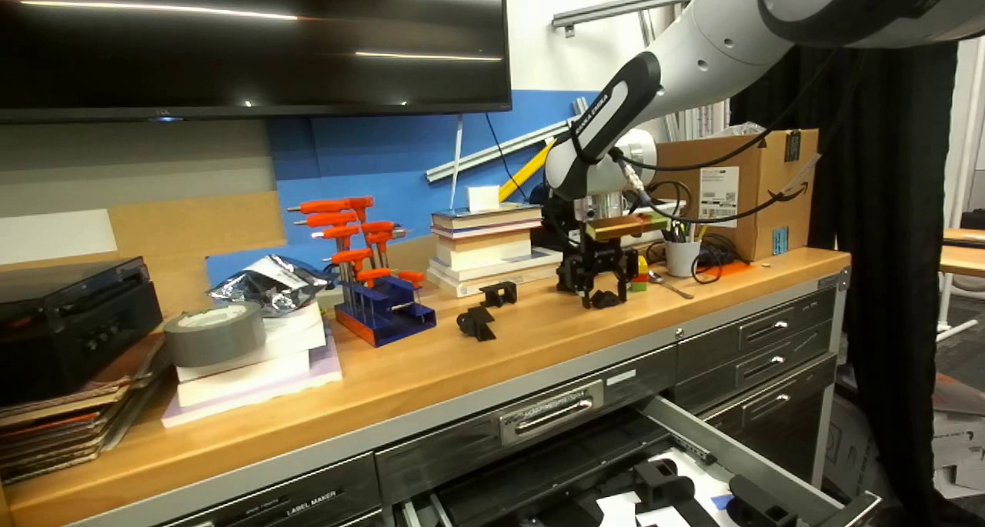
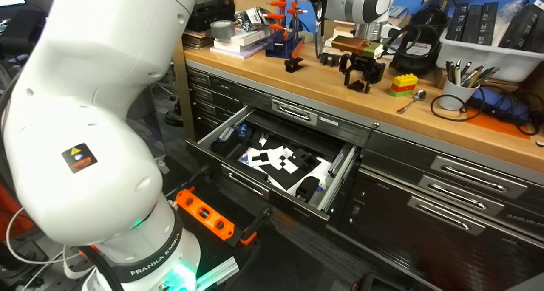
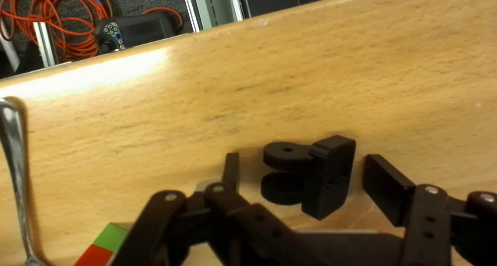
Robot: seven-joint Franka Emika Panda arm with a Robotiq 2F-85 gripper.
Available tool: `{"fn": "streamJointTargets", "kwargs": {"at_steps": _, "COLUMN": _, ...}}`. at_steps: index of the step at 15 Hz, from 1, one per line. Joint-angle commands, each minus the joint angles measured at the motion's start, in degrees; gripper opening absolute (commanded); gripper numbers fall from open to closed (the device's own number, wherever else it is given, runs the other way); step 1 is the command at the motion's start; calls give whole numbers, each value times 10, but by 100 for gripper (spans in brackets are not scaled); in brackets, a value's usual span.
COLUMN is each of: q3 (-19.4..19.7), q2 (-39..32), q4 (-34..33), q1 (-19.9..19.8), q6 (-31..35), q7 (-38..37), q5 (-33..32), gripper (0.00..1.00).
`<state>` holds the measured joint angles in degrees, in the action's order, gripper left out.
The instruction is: Place the black objects inside the open drawer then close the drawer
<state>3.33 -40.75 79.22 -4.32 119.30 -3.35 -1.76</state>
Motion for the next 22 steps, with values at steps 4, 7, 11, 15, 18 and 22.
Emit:
{"fn": "streamJointTargets", "kwargs": {"at_steps": 4, "q3": 2, "q2": -15, "q4": -36, "q1": 0, "q6": -22, "q7": -4, "q5": 6, "gripper": 30}}
{"fn": "streamJointTargets", "kwargs": {"at_steps": 7, "q3": 4, "q2": -12, "q4": -30, "q1": 1, "q6": -24, "q7": -6, "q5": 5, "gripper": 30}}
{"fn": "streamJointTargets", "kwargs": {"at_steps": 11, "q3": 3, "q2": 8, "q4": 0, "q1": -2, "q6": -34, "q7": 3, "q5": 5, "gripper": 30}}
{"fn": "streamJointTargets", "kwargs": {"at_steps": 15, "q3": -2, "q2": 49, "q4": 53, "q1": -14, "q6": -47, "q7": 20, "q5": 14, "gripper": 30}}
{"fn": "streamJointTargets", "kwargs": {"at_steps": 18, "q3": -3, "q2": 100, "q4": 129, "q1": -21, "q6": -25, "q7": 30, "q5": 20, "gripper": 30}}
{"fn": "streamJointTargets", "kwargs": {"at_steps": 22, "q3": -6, "q2": 174, "q4": 249, "q1": -31, "q6": 18, "q7": 45, "q5": 44, "gripper": 30}}
